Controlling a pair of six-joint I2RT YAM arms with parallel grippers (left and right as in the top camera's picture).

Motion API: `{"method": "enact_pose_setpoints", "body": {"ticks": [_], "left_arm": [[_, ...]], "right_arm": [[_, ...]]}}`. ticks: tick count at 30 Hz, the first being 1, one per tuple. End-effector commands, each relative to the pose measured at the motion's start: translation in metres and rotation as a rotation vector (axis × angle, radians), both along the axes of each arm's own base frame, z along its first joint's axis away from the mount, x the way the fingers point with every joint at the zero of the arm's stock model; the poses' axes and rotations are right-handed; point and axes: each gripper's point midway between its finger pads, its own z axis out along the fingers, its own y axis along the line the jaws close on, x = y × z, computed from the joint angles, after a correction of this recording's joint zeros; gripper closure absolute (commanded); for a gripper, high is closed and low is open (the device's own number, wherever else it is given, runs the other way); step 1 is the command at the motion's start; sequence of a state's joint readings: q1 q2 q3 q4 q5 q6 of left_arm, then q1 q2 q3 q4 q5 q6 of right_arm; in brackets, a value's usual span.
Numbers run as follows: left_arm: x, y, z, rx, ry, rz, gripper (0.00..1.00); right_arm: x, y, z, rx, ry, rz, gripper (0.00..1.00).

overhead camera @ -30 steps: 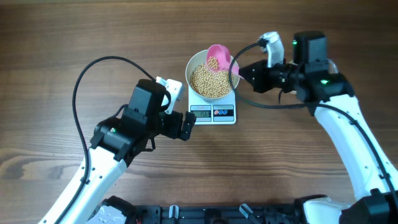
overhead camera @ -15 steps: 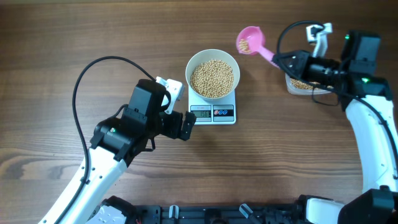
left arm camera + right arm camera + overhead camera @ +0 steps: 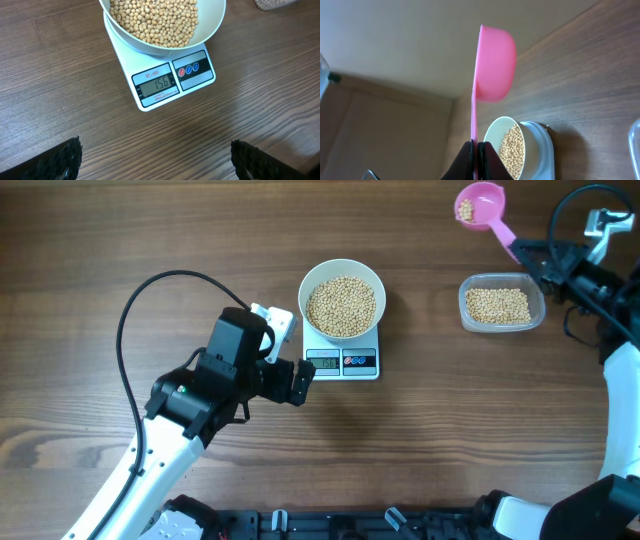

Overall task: Scoop item into bowl and weigh 150g on scale
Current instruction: 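Lift the pink scoop out of the bowl and carry it right toward the tub, then lower the scoop over the clear tub and tip soybeans into it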

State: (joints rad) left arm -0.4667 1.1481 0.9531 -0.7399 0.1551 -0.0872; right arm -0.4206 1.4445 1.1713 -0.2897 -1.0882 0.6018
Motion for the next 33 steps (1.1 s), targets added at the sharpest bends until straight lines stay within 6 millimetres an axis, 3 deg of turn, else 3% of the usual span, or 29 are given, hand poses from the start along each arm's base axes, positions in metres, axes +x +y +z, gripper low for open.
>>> {"method": "enact_pose_setpoints", "body": {"ticks": [1,10,16,22,26,31,33], "left_arm": [[0.0,-0.003,0.001,0.001,-0.007,-0.024,0.0],[0.0,-0.003,0.001,0.001,-0.008,-0.024,0.0],[0.0,-0.003,0.001,0.001,-0.007,-0.024,0.0],[0.0,-0.003,0.001,0.001,-0.008,-0.024,0.0],[0.0,-0.003,0.001,0.001,-0.008,-0.024,0.0],[0.0,-0.003,0.001,0.001,-0.007,-0.024,0.0],[0.0,-0.003,0.001,0.001,-0.007,-0.024,0.0]], "right_arm": [[-0.004,-0.003,0.02,0.04,-0.016,-0.004,0.96],[0.003,-0.015,0.013,0.011,0.009,-0.085,0.96],[0.007,-0.035,-0.002,-0.027,0.073,-0.199,0.96],[-0.006,-0.032,-0.024,-0.207,0.045,-0.121,0.96],[-0.016,-0.042,-0.052,-0.358,0.108,-0.126,0.96],[-0.018,-0.046,-0.057,-0.452,0.08,-0.1,0.96],[-0.018,-0.059,-0.066,-0.54,0.106,-0.134,0.96]]}}
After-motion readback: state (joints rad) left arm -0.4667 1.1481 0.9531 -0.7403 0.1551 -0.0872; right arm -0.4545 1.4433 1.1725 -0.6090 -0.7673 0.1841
